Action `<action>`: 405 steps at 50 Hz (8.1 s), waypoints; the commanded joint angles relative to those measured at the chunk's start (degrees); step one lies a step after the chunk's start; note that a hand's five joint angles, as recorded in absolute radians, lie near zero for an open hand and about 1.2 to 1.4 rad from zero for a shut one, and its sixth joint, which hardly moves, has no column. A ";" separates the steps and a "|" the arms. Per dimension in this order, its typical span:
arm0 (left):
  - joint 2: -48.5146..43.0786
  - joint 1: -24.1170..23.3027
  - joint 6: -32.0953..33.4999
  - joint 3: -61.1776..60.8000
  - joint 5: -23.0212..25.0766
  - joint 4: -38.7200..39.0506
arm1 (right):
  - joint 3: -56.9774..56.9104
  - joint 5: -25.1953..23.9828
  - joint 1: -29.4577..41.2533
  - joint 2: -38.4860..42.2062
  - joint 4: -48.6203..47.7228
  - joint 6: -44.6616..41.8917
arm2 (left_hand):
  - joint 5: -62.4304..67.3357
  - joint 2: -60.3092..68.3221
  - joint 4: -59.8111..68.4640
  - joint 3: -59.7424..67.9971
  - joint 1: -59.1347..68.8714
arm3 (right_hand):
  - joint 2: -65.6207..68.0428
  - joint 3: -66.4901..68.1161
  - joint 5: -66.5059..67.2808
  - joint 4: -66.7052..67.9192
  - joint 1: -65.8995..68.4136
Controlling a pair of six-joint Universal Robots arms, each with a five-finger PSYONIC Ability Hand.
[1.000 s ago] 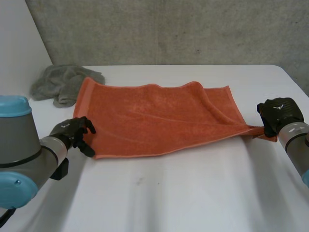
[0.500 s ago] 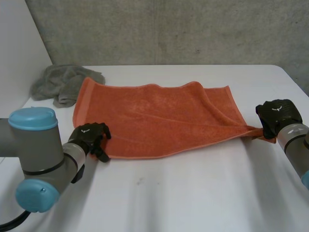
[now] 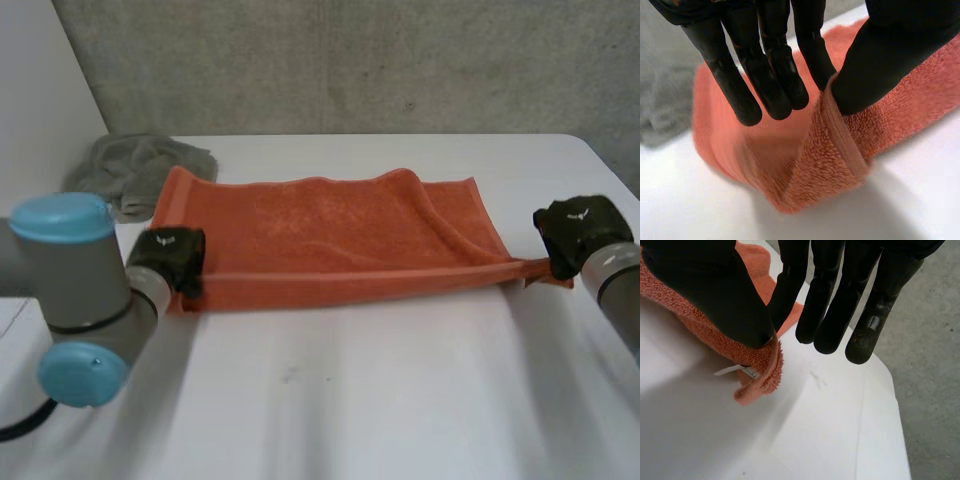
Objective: Fold the laundry.
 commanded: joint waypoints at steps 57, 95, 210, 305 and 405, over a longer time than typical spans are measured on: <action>22.83 -3.50 13.52 10.11 3.76 -10.10 | 5.29 -1.87 21.07 -3.90 1.85 34.66 | 14.05 11.77 11.46 11.97 14.51 | -56.17 -57.06 -56.00 -57.26 -45.33; 21.69 -2.62 13.26 8.62 3.76 -9.75 | 8.54 0.24 16.41 3.31 -2.01 8.84 | 14.05 11.77 11.46 11.97 14.51 | -30.97 -31.86 -30.80 -32.06 -20.13; 6.84 2.30 26.36 23.75 3.14 27.70 | -45.00 2.26 4.81 1.20 2.64 9.02 | 14.05 11.77 11.46 11.97 14.51 | 13.05 12.16 13.22 11.96 23.89; 2.16 14.60 15.98 -1.74 10.97 5.99 | -5.70 -4.68 -3.54 3.75 13.80 -0.82 | 14.05 11.77 11.46 11.97 14.51 | 13.05 12.16 13.22 11.96 23.89; 5.43 -0.95 19.59 -8.52 4.37 18.91 | 13.37 -13.47 -10.48 -3.73 1.33 -5.04 | -55.95 -58.23 -58.54 -58.03 -55.49 | -42.24 -43.14 -42.07 -43.34 -31.41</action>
